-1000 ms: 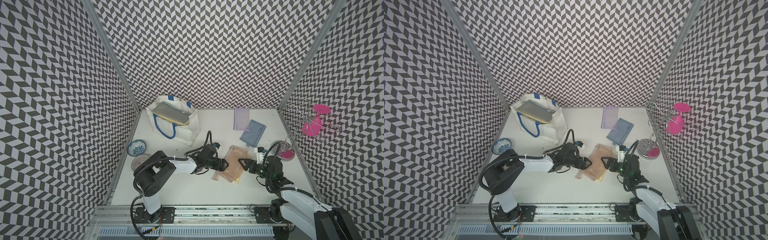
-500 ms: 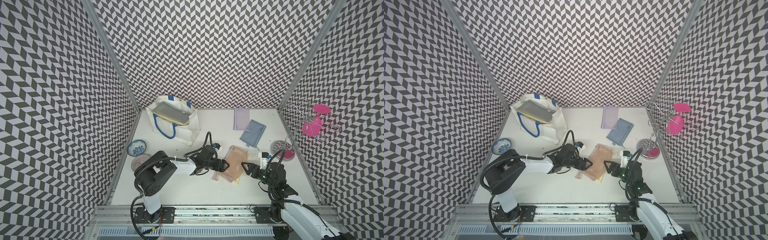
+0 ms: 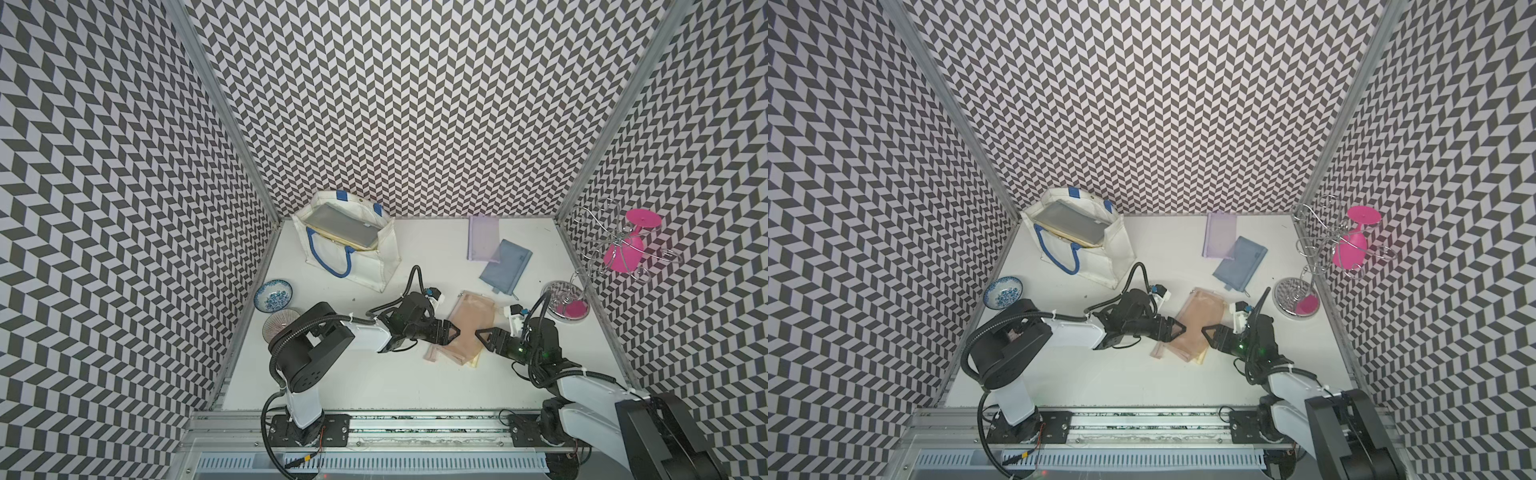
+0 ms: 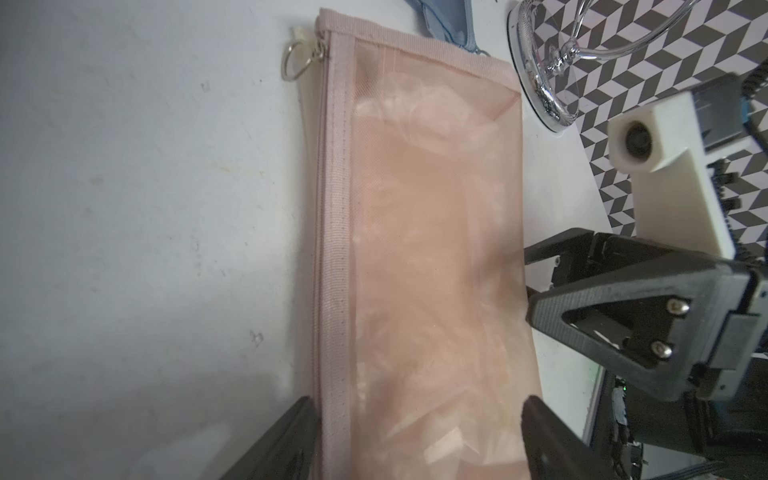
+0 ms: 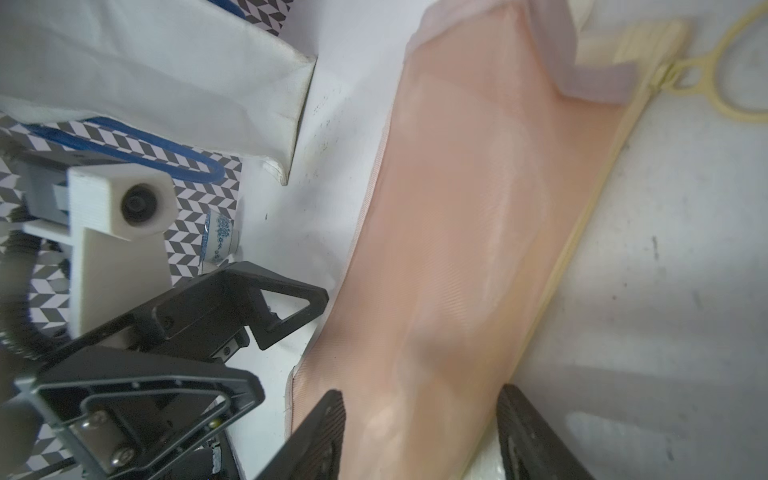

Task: Put the pencil pouch into the canvas bag
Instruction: Pick up the pencil pouch.

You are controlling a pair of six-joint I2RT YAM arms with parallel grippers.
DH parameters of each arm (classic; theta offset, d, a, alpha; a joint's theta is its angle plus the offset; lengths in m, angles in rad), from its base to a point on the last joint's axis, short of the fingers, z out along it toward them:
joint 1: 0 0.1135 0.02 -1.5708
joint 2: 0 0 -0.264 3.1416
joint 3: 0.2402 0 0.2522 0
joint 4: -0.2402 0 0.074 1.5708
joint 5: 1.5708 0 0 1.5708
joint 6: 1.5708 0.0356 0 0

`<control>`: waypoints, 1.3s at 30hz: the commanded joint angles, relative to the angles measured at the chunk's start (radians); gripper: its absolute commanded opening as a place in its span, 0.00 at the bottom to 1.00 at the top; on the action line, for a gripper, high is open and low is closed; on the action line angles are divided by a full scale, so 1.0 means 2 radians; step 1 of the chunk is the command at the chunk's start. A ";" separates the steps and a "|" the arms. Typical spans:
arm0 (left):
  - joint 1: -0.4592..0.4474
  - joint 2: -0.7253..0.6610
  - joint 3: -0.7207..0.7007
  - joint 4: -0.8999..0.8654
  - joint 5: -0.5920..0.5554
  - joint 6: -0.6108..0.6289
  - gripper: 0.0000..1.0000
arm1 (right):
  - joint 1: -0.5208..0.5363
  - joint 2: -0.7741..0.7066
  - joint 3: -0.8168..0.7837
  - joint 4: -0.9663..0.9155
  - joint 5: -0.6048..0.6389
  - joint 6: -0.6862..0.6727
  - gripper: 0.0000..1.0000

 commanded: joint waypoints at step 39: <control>0.111 -0.330 -0.106 -0.036 0.079 0.011 0.87 | 0.117 -0.046 0.159 0.140 -0.216 -0.003 0.00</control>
